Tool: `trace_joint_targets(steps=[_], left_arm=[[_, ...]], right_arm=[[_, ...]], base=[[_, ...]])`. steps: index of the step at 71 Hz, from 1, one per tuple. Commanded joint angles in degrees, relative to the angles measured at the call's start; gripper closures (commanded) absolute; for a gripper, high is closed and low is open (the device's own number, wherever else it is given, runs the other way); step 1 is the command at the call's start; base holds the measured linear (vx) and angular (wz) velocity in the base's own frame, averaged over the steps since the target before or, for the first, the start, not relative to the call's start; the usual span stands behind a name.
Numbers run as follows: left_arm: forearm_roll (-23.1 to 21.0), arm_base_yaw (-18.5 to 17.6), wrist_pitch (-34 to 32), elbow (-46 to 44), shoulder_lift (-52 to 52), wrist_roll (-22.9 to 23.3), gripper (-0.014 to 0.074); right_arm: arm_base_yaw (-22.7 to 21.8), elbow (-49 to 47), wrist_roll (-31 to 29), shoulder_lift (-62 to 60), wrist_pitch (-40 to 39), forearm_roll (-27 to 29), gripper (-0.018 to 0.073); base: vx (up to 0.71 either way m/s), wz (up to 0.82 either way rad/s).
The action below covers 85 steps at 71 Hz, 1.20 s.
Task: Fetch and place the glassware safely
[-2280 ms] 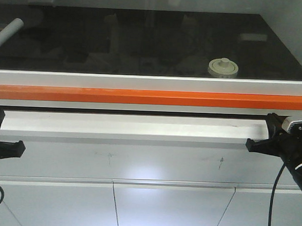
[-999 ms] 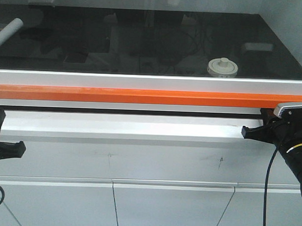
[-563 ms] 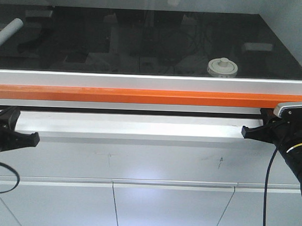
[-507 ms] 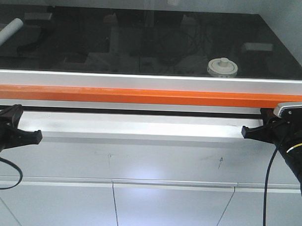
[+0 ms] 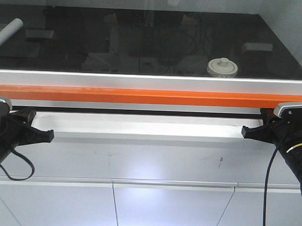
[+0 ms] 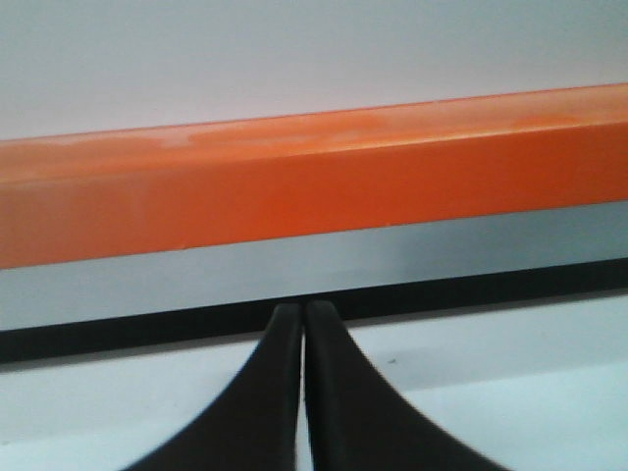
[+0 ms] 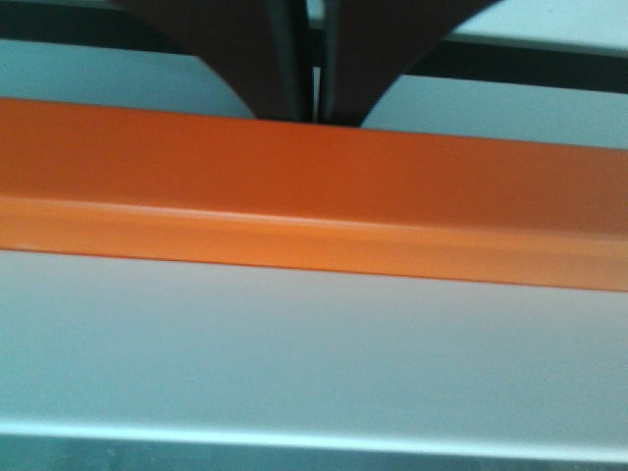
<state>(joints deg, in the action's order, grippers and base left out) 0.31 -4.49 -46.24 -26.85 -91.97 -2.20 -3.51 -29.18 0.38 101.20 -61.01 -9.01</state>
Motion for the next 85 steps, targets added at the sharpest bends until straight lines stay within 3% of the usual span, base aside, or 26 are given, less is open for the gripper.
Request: trace_joint_targets(steps=[1, 29, 51, 85], left_arm=[[-0.31, -0.37, -4.69, -2.85, 0.31, -0.22, 0.0603], [-0.31, -0.37, -5.30, -7.30, -4.36, -0.22, 0.0603], [-0.31, -0.37, -13.51, -8.68, -4.67, -0.22, 0.0603], [-0.31, -0.37, -16.96, -8.56, -2.48, -0.16, 0.0603]], right_arm=[[-0.21, -3.61, -0.07, -2.28, -9.09, 0.78, 0.0563], [-0.21, -3.61, -0.01, -2.28, -9.09, 0.78, 0.0563], [-0.21, -3.61, -0.01, -2.28, -9.09, 0.78, 0.0563], [-0.21, -3.61, 0.13, -2.28, -9.09, 0.78, 0.0563]], base=[[0.00, 0.00], [0.00, 0.00], [0.00, 0.00], [0.00, 0.00]])
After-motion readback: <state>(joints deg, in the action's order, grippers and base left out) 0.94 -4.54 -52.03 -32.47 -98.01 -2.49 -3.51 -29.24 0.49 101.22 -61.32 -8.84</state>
